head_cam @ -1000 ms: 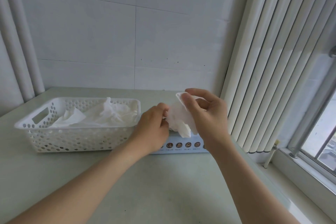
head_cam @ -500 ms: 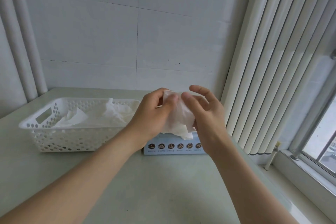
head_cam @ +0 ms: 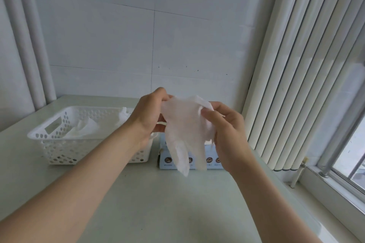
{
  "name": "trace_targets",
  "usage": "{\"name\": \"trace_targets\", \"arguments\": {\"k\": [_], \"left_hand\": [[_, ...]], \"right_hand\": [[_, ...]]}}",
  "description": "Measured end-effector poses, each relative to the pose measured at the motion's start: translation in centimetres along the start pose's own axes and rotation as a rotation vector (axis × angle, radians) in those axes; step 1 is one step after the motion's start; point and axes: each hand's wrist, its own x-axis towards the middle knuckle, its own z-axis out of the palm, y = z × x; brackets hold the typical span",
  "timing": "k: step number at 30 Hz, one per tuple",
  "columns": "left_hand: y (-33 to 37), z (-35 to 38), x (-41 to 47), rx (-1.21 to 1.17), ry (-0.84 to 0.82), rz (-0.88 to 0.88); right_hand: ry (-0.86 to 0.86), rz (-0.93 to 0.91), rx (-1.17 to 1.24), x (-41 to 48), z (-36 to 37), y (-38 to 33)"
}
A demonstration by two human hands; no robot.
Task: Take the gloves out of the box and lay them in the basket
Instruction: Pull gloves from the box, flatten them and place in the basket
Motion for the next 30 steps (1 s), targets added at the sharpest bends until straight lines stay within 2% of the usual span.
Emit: {"name": "trace_targets", "arguments": {"k": [3,7,12,14,16,23,30], "left_hand": [[0.0,-0.9,0.2,0.174,-0.199,-0.013],[-0.3,-1.3,0.4,0.129,-0.449,-0.06],[-0.3,-1.2,0.1,0.054,-0.519,-0.071],[-0.4,-1.5,0.1,0.04,-0.532,-0.107],[-0.6,-1.8,0.2,0.08,-0.553,-0.07],[0.1,-3.7,0.6,0.111,-0.375,-0.013],[1.6,-6.3,1.3,0.074,-0.233,0.009]], "right_hand": [[-0.064,0.092,0.065,-0.3,0.6,-0.2],[-0.137,0.123,0.091,-0.5,1.0,-0.2],[-0.295,0.167,0.093,-0.9,1.3,-0.1],[-0.298,0.175,0.104,-0.9,1.5,0.0],[-0.275,0.171,0.103,-0.8,1.7,0.2],[-0.089,0.116,-0.041,-0.7,1.9,0.8],[-0.148,0.179,-0.375,-0.3,3.1,1.4]]}}
